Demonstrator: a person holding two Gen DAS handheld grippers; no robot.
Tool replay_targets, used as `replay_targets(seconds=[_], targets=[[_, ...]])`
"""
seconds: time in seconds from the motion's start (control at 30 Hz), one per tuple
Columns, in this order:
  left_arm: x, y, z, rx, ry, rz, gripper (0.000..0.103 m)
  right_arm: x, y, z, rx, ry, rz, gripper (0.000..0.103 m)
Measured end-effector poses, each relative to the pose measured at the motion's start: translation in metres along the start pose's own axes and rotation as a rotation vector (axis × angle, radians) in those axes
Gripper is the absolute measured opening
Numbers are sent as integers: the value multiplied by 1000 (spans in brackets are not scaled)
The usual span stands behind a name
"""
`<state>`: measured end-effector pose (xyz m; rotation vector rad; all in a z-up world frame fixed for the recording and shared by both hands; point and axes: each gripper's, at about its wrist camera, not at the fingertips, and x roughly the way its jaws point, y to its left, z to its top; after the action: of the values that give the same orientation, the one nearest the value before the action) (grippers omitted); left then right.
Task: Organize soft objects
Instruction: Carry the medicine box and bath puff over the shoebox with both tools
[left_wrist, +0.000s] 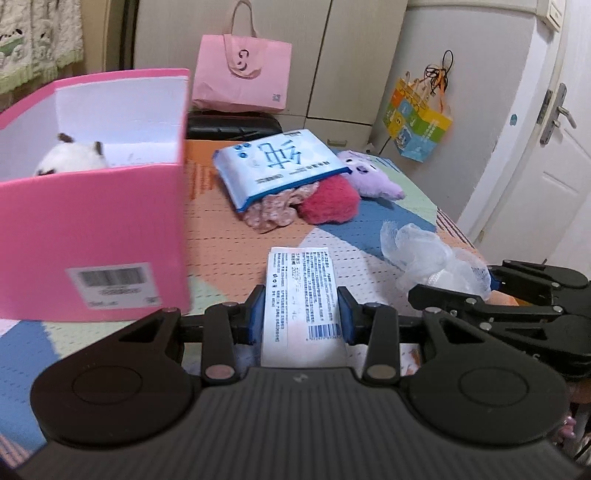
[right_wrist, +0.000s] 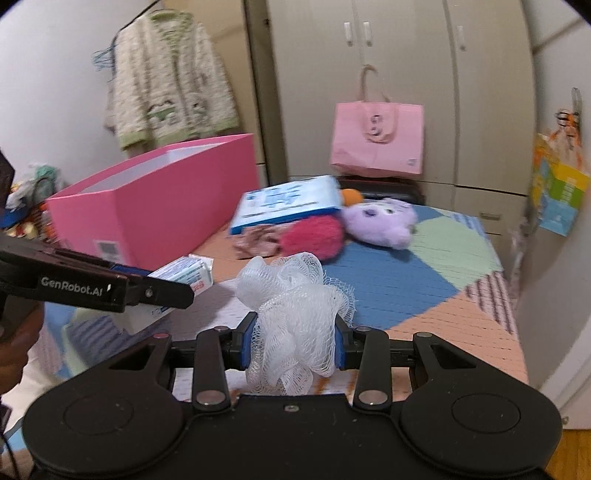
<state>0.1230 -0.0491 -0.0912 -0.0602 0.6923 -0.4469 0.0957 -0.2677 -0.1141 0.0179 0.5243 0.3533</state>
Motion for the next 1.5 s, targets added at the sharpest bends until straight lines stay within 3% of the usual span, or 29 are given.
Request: replay_targets(seconds=[0.33, 0.57, 0.8, 1.13, 1.5], targets=[[-30, 21, -7, -22, 57, -72, 38, 2, 25, 15, 0, 134, 174, 44], [-51, 38, -6, 19, 119, -120, 38, 2, 51, 31, -16, 215, 279, 44], [-80, 58, 4, 46, 170, -167, 38, -5, 85, 58, -104, 227, 371, 44], [-137, 81, 39, 90, 84, -140, 38, -9, 122, 106, -172, 235, 427, 44], [-141, 106, 85, 107, -48, -73, 38, 15, 146, 156, -233, 96, 399, 45]])
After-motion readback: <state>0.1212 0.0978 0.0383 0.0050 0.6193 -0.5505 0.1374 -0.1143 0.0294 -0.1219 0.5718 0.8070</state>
